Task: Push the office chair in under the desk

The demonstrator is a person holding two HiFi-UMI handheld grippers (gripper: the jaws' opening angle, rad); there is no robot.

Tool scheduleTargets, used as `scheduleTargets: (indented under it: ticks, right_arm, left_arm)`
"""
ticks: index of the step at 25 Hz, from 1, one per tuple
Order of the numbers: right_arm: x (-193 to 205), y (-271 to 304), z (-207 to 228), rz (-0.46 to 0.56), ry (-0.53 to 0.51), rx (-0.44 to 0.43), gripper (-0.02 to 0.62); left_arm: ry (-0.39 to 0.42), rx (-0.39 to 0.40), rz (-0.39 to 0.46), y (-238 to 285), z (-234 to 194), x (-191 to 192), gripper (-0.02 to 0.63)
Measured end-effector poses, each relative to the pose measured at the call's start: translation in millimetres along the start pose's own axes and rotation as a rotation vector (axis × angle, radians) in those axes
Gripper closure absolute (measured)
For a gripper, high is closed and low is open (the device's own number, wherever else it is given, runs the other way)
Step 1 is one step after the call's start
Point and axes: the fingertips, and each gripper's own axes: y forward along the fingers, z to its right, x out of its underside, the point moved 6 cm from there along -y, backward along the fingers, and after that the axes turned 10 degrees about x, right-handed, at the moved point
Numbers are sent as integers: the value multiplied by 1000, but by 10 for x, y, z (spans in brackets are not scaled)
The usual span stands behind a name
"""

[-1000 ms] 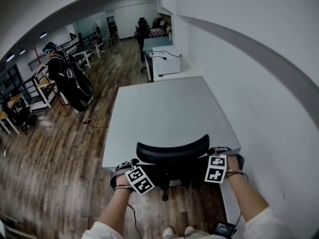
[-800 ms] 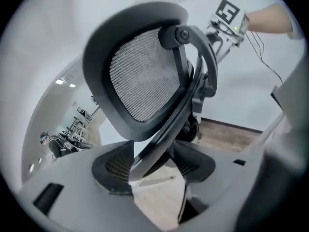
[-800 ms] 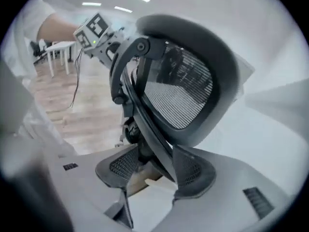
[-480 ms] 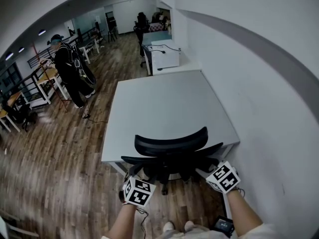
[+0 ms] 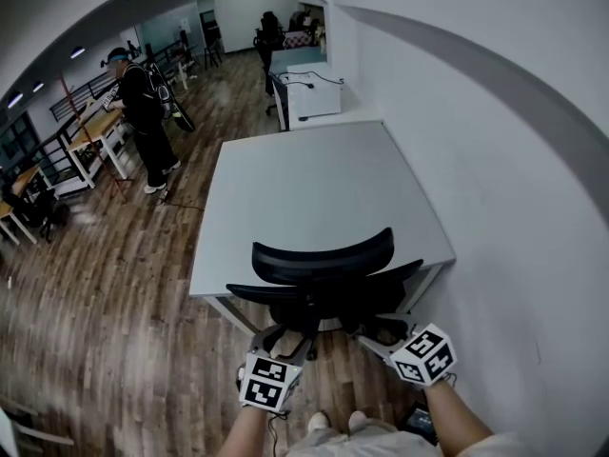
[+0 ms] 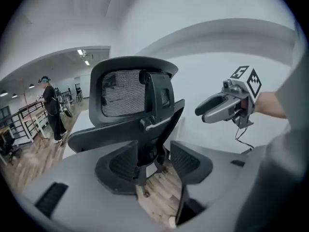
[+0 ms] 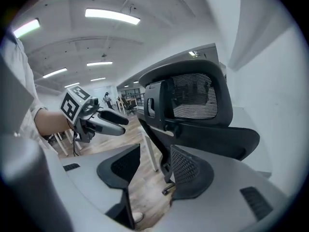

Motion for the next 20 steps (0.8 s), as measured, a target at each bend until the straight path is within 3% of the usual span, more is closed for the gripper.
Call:
scheduleTargets:
  ticks: [2, 5, 7, 12, 20]
  right_arm:
    - [16, -38, -55, 21, 21, -27, 399]
    - [16, -105, -178, 63, 35, -92, 485]
    - [-1, -157, -262, 102, 23, -129, 514]
    - [18, -276, -373, 123, 28, -178, 515]
    - [165, -361, -515, 100, 60, -240, 523]
  left_arm:
    - [-4, 10, 22, -27, 67, 15, 426]
    - [0, 37, 68, -48, 184, 15, 533]
    - [3, 71, 85, -53, 264, 15, 571]
    - [69, 166, 76, -51, 434, 19, 604]
    - [67, 256, 75, -31, 668, 82, 604]
